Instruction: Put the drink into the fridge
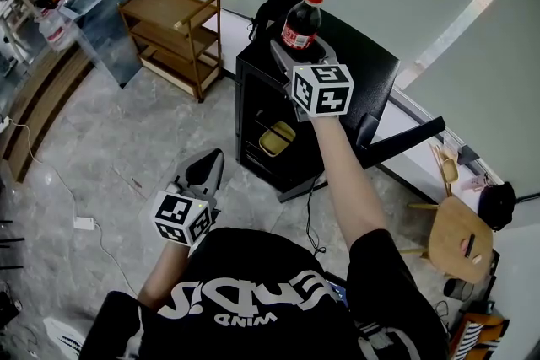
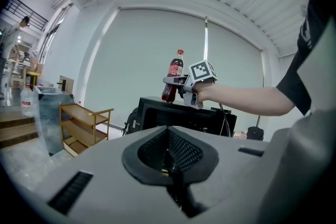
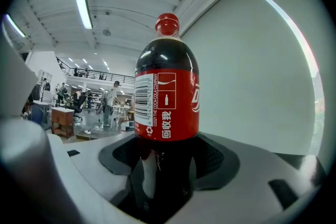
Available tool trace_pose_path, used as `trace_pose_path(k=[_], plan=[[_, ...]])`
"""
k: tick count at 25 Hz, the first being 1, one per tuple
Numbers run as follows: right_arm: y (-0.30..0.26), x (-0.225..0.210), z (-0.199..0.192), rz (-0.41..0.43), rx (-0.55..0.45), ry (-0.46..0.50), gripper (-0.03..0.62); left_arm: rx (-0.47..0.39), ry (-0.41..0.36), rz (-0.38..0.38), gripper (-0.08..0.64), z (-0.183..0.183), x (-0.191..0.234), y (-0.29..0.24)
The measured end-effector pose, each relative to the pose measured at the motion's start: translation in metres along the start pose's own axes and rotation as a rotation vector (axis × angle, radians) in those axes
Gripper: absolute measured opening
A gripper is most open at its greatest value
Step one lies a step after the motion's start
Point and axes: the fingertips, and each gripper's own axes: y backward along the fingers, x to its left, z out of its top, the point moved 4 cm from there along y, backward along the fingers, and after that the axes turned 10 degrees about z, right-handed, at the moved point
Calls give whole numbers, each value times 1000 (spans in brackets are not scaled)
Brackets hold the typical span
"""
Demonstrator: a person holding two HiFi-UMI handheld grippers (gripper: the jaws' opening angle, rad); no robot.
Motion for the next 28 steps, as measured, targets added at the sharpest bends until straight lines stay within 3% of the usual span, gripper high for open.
trace_pose_path(k=[9, 18, 28], plan=[[42, 30, -2, 38, 24, -23, 307, 14, 4, -14, 8, -8, -13, 11], [82, 69, 6, 107, -50, -27, 305, -2, 2, 2, 8, -13, -13, 18], [115, 105, -69, 133, -71, -61, 305, -14, 11, 26, 8, -13, -8, 21]])
